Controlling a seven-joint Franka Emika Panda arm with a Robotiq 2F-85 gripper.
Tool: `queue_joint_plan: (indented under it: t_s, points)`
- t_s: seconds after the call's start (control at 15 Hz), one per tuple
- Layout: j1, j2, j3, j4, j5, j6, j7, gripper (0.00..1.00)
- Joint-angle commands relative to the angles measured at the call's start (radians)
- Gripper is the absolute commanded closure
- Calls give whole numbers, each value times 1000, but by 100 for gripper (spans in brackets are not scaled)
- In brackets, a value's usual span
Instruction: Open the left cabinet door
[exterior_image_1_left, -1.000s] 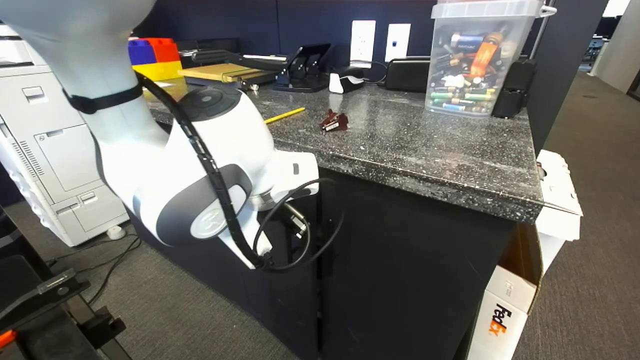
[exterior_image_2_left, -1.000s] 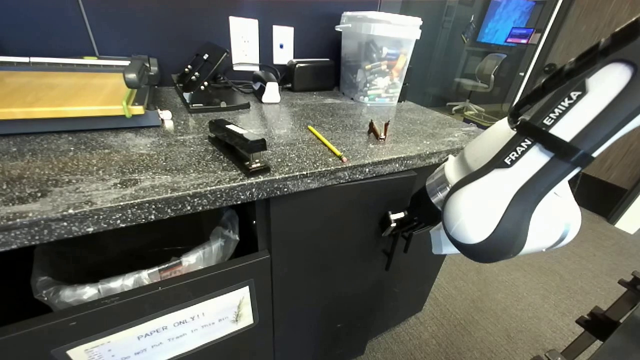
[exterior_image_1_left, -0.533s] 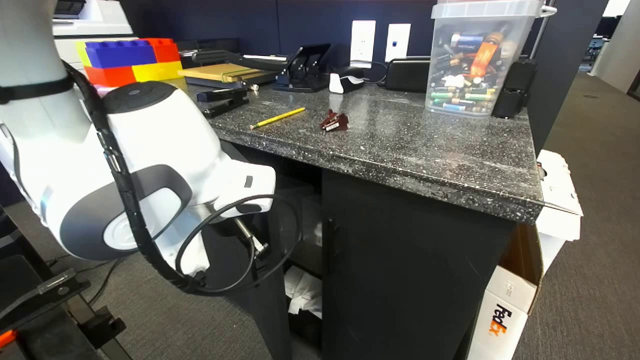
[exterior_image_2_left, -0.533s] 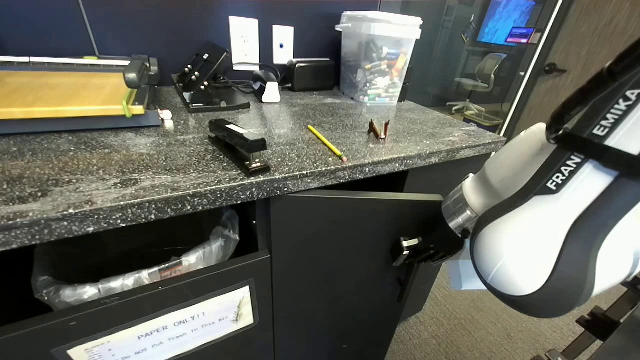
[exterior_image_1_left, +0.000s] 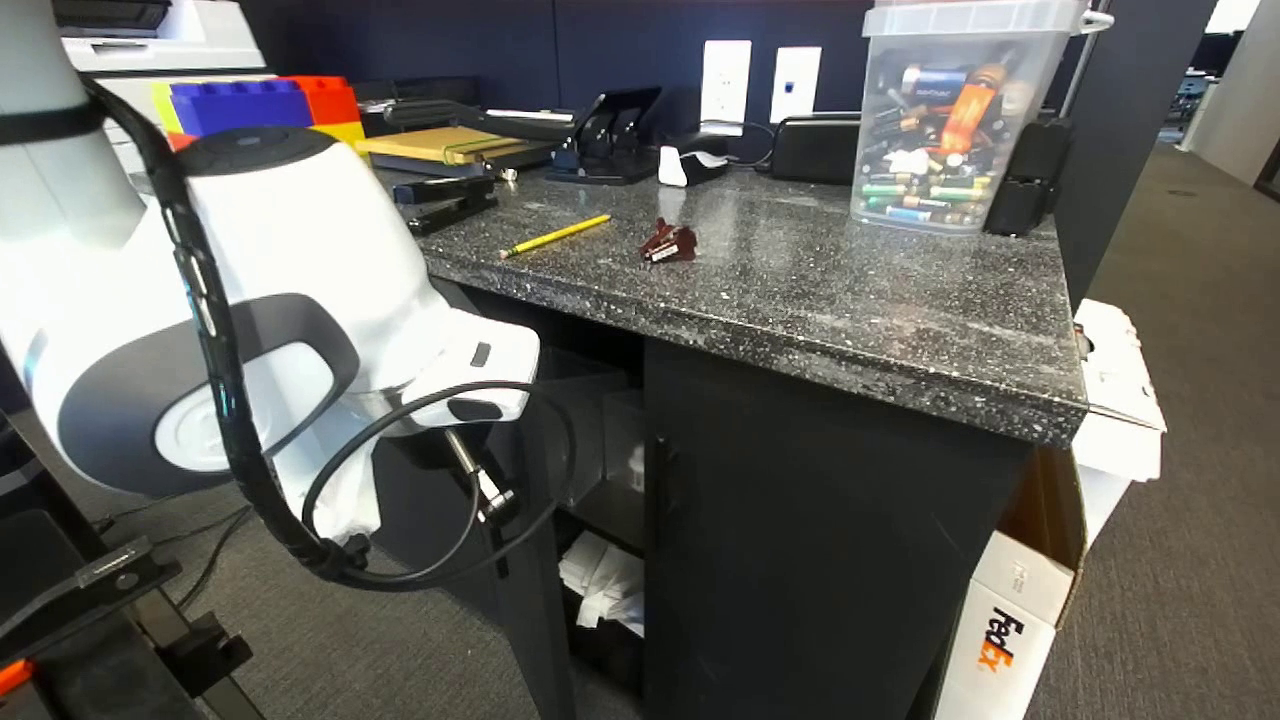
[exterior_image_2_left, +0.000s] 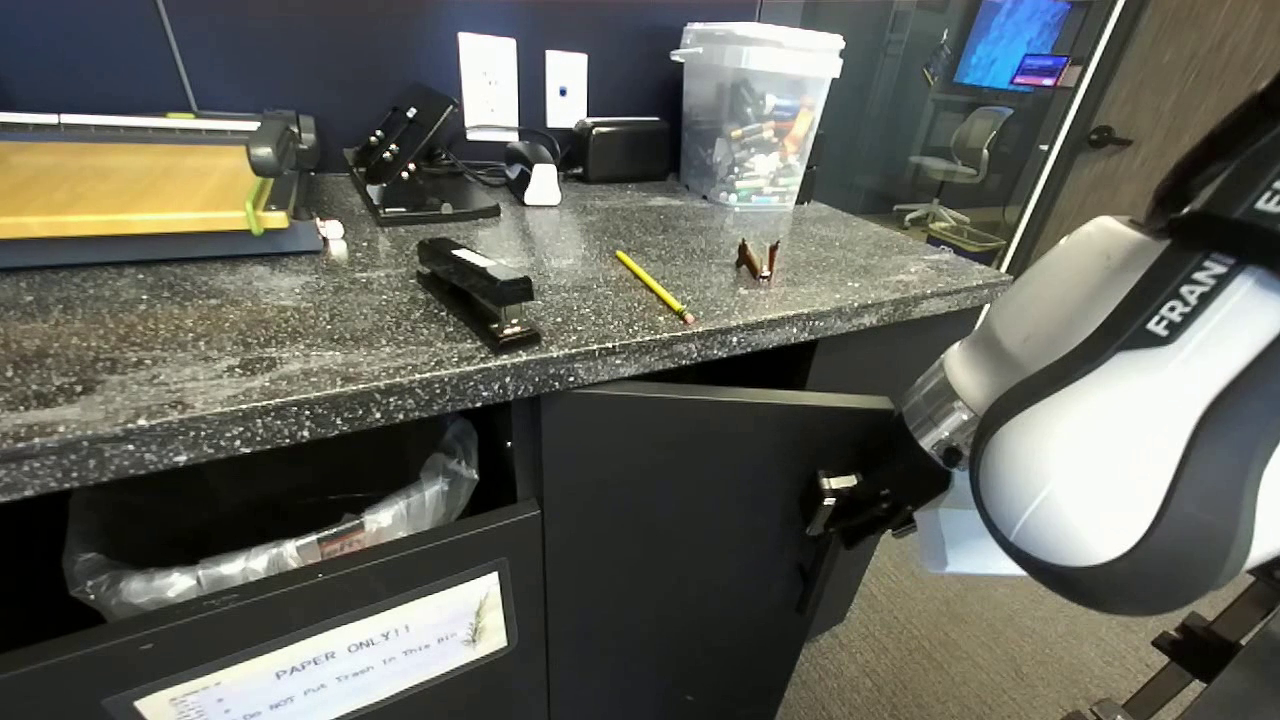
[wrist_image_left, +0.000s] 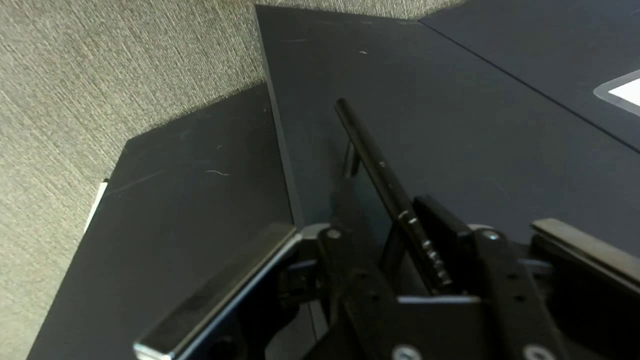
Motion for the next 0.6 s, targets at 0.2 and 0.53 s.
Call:
queue_joint_plan:
  t_s: [0.2,0.53]
  points:
    - [211,-392,-238,-245,51,-468,134,9]
    - [197,-457,-260,-273,-58,-593,215,0]
